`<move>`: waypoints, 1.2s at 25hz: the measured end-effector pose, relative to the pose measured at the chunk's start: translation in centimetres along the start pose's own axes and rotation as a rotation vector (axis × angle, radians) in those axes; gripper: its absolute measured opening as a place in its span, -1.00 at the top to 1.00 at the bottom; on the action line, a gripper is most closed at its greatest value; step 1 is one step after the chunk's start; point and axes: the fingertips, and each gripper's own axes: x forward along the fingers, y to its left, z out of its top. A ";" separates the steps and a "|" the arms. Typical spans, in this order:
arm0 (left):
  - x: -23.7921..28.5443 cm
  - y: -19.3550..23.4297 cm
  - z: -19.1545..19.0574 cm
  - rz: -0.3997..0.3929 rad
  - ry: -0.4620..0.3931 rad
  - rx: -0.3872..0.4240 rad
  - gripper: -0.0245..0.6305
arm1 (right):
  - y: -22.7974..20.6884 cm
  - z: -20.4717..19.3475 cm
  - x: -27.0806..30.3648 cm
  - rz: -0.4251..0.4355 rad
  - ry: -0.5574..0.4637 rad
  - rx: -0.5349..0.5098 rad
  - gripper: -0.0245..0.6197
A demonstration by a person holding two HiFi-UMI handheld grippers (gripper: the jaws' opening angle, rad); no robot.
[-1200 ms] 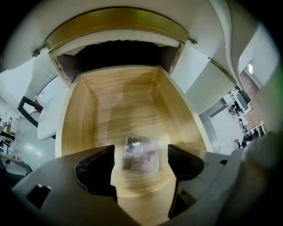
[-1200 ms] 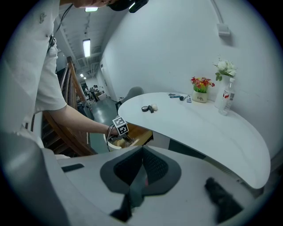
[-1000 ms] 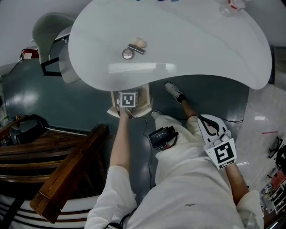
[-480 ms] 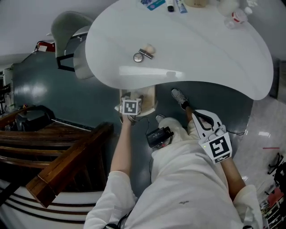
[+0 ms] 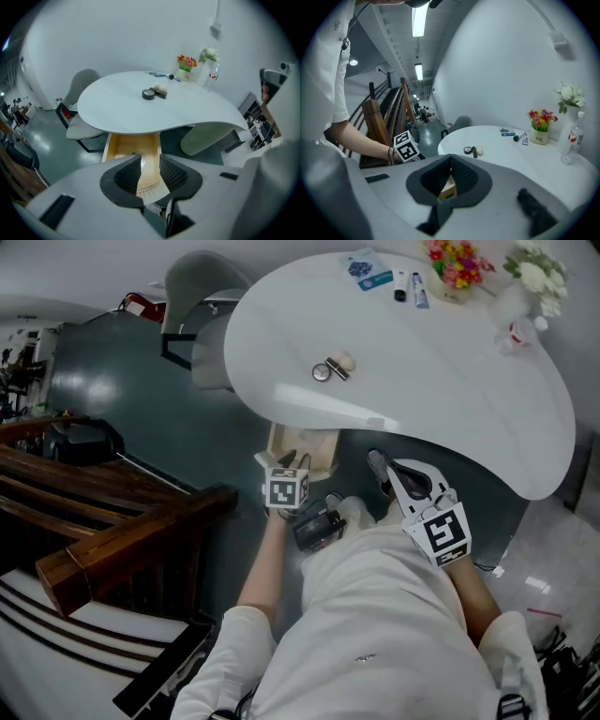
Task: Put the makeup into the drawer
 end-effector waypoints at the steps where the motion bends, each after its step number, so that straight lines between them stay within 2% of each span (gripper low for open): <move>1: -0.9 -0.2 0.3 0.010 -0.025 -0.024 0.56 | 0.0 0.6 0.4 0.022 -0.010 -0.011 0.88; 9: -9.1 0.4 2.7 0.120 -0.257 -0.259 0.85 | 2.0 3.3 3.7 0.227 -0.025 -0.110 0.88; 18: -16.6 0.1 1.9 0.216 -0.432 -0.468 0.90 | 8.0 4.7 7.7 0.501 0.033 -0.225 0.88; 26: -21.9 0.1 0.3 0.257 -0.553 -0.545 0.90 | 15.5 4.5 10.1 0.647 0.098 -0.299 0.88; 30: -23.5 0.1 -1.1 0.276 -0.564 -0.552 0.90 | 19.0 4.8 10.2 0.699 0.103 -0.321 0.88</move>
